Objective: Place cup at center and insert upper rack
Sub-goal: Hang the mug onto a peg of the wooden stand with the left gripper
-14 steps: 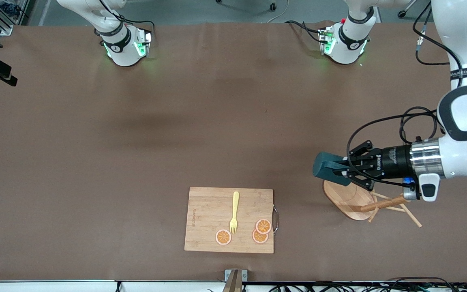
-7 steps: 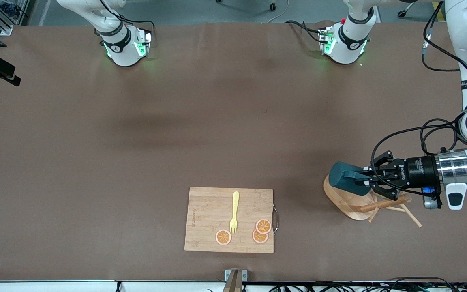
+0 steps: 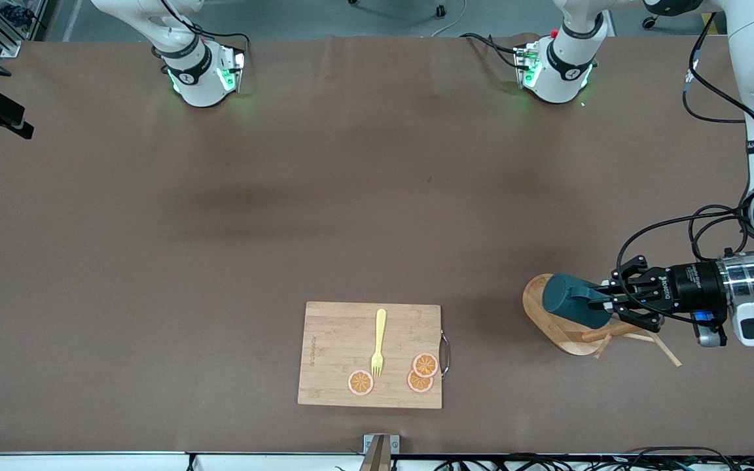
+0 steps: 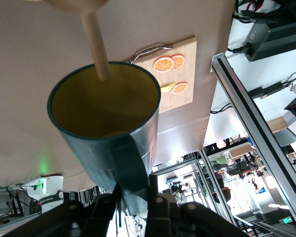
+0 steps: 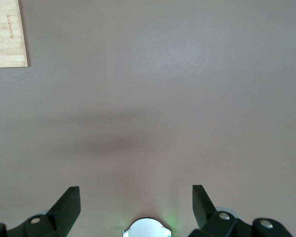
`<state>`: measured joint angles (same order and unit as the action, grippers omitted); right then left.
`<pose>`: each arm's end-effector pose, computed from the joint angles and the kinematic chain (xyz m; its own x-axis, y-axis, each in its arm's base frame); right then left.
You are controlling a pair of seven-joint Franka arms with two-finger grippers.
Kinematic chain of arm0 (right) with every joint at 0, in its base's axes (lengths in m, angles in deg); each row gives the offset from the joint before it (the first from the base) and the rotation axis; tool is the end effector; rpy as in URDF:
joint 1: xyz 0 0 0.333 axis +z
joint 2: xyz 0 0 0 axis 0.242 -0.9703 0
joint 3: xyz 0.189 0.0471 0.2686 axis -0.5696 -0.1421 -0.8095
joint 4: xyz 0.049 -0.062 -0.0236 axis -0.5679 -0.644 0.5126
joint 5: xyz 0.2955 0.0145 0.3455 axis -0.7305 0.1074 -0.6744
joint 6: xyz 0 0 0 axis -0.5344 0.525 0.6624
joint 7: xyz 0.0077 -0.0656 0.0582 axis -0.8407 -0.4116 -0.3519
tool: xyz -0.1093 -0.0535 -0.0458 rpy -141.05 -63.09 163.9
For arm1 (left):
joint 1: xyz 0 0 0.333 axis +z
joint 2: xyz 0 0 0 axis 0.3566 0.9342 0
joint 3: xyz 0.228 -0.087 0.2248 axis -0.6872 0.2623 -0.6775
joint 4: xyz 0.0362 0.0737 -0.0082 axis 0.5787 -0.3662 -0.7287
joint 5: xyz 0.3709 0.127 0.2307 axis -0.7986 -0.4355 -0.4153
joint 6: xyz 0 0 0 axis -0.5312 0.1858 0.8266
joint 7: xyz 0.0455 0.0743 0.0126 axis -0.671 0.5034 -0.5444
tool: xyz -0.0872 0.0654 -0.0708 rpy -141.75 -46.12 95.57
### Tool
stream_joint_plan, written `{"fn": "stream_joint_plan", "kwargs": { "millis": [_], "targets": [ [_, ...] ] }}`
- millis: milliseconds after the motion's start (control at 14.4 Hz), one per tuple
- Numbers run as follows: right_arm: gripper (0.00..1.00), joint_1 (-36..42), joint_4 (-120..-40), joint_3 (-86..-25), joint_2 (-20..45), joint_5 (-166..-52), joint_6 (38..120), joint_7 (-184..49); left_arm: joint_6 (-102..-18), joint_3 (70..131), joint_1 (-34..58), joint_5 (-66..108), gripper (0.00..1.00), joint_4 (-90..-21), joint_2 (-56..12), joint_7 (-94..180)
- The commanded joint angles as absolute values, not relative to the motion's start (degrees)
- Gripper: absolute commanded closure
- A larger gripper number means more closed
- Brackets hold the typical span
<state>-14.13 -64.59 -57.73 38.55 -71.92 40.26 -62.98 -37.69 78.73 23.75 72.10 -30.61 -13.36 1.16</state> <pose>0.5725 -0.0339 0.6851 0.9957 -0.0531 -0.0757 -0.0530 -0.9986 0.0028 0.7843 -0.0299 0.4026 0.3810 0.4888 -0.7848 0.9246 -0.1983 0.3254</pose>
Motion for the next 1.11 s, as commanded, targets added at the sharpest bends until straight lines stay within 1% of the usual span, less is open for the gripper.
{"fn": "stream_joint_plan", "kwargs": {
  "millis": [0, 278, 555, 1041],
  "targets": [
    [0.00, -13.8, -65.4, -57.7, 39.7, -71.6, 40.4, -62.7, -36.7, 78.9, 25.7, 73.4, 0.99, -29.8, -12.5, 3.6],
    [0.00, -13.8, -65.4, -57.7, 39.7, -71.6, 40.4, -62.7, -35.1, 79.2, 28.5, 73.7, 0.99, -29.9, -11.7, 7.9],
    [0.00, -13.8, -65.4, -57.7, 39.7, -71.6, 40.4, -62.7, -34.6, 79.1, 29.2, 77.3, 0.99, -29.9, -10.5, 9.6],
    [0.00, -13.9, -65.4, -57.6, 39.7, -71.6, 40.4, -62.7, -33.5, 79.0, 30.4, 77.3, 0.97, -30.1, -8.8, 15.3]
  ]
}}
